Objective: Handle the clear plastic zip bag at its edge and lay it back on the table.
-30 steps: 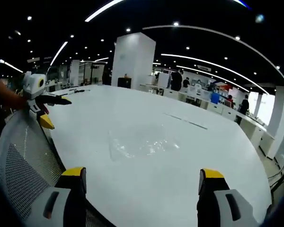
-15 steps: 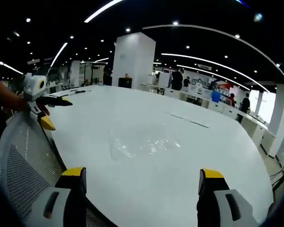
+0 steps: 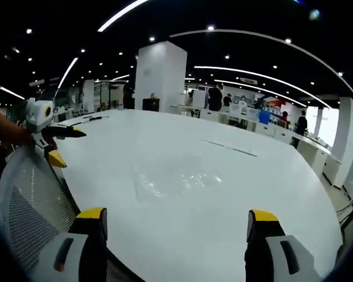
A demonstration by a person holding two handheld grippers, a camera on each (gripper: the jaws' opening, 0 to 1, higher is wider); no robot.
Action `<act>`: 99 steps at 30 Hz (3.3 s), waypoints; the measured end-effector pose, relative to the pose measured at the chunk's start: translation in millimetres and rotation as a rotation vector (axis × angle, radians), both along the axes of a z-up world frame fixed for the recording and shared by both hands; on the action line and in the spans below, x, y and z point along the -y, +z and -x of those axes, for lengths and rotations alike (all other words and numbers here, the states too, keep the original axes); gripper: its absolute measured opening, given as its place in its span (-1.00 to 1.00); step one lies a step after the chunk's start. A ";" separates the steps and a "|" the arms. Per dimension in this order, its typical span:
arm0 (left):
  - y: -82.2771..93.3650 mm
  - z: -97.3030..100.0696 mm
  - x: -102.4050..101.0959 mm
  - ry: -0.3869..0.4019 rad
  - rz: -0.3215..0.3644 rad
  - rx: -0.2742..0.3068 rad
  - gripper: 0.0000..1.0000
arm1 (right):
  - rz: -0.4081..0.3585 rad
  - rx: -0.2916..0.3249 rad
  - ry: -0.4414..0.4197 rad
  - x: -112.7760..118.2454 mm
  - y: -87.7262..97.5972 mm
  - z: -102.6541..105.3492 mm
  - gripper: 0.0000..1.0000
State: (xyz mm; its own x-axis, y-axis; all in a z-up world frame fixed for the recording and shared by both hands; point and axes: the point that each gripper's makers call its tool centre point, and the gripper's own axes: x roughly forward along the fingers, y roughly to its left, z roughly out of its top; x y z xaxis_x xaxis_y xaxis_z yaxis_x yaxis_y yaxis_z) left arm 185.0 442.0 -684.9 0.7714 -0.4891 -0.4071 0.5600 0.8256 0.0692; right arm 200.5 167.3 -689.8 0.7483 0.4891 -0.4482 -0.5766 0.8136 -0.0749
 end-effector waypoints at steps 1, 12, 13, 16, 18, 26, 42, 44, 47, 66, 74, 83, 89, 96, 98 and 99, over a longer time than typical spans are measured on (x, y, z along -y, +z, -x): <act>0.0 0.0 0.0 0.000 -0.001 0.000 0.98 | 0.001 0.000 0.000 0.1 -0.1 0.0 0.99; -1.0 0.3 1.0 0.002 -0.001 -0.011 0.98 | 0.004 -0.003 0.005 1.4 -1.6 0.2 0.99; -0.9 0.2 0.9 0.002 0.000 -0.010 0.98 | 0.003 -0.002 0.006 1.3 -1.6 0.2 0.99; -1.0 0.1 0.5 0.005 -0.001 -0.012 0.98 | 0.007 -0.005 0.010 1.5 -2.8 0.2 0.99; -1.0 0.0 0.4 0.005 0.002 -0.013 0.98 | 0.007 -0.003 0.011 1.4 -2.5 0.0 0.99; -7.1 4.7 5.1 -0.030 0.003 -0.054 0.98 | 0.007 -0.003 0.013 1.3 -2.6 0.0 0.99; -2.7 3.1 4.9 -0.029 -0.002 -0.044 0.96 | 0.016 -0.005 0.016 0.3 -2.9 1.0 0.99; -2.7 2.5 4.3 -0.033 -0.005 -0.046 0.96 | 0.015 -0.005 0.015 0.6 -2.8 0.8 0.99; -2.8 1.2 4.6 -0.041 -0.011 -0.050 0.95 | 0.015 -0.002 0.015 0.4 -2.3 0.6 0.99; -2.3 -25.4 1.6 -0.138 -0.078 -0.026 0.90 | 0.025 0.002 0.020 -0.9 -1.5 0.7 0.99; 4.3 -35.8 3.9 -0.165 -0.115 -0.025 0.86 | 0.027 -0.003 0.023 -2.3 -1.4 1.2 0.99; 7.3 -37.9 14.0 -0.196 -0.147 -0.034 0.80 | 0.026 -0.004 0.019 -1.9 -1.2 1.2 0.99; 8.3 -42.8 15.8 -0.229 -0.180 -0.037 0.73 | 0.026 -0.006 0.020 -2.0 -1.6 1.3 0.98; 7.9 -53.1 15.2 -0.268 -0.222 -0.041 0.64 | 0.024 -0.007 0.019 -1.8 -1.8 1.1 0.97; 7.4 -56.3 14.9 -0.279 -0.232 -0.043 0.63 | 0.021 -0.008 0.018 -1.3 -2.0 0.7 0.97; 7.1 -58.0 14.9 -0.286 -0.240 -0.044 0.62 | 0.022 -0.009 0.017 -0.6 -2.6 0.5 0.97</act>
State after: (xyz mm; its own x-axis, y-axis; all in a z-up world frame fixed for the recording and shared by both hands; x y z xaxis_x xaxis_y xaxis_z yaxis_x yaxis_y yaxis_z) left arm 243.0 427.0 -677.8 0.5963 -0.5691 -0.5663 0.7726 0.5985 0.2121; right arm 200.0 167.9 -692.4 0.7358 0.4917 -0.4656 -0.5910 0.8019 -0.0872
